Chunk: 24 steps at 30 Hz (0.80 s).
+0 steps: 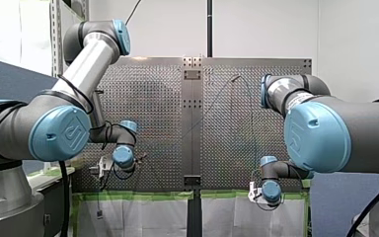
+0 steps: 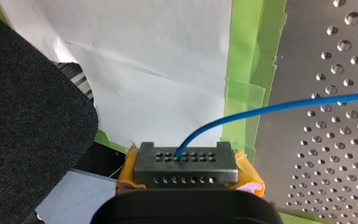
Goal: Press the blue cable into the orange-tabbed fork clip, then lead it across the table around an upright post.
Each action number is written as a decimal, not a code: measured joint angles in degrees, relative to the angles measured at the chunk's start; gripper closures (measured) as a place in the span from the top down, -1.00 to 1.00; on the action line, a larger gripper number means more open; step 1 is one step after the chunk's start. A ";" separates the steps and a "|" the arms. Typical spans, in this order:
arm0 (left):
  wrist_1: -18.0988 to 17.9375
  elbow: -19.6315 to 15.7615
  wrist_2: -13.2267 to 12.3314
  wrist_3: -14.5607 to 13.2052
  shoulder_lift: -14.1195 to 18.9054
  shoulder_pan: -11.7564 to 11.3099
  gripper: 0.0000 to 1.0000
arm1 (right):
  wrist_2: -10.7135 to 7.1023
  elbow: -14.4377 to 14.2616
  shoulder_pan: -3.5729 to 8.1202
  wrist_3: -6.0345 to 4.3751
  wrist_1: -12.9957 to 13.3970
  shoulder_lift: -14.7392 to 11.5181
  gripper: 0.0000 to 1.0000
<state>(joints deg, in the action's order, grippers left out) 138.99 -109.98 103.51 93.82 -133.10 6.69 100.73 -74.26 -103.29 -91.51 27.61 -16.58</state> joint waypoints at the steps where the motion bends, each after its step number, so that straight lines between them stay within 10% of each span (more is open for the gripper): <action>1: 0.12 0.15 0.02 0.00 0.00 0.00 -1.00 | 0.00 0.01 -0.01 0.00 0.00 0.00 -1.00; 24: 0.66 3.93 0.77 0.02 0.00 -0.77 -1.00 | -0.01 0.38 0.04 -0.03 -0.09 0.01 -1.00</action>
<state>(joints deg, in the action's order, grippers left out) 139.65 -106.05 104.28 93.84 -133.10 5.92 100.72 -73.89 -103.25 -91.55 27.52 -16.57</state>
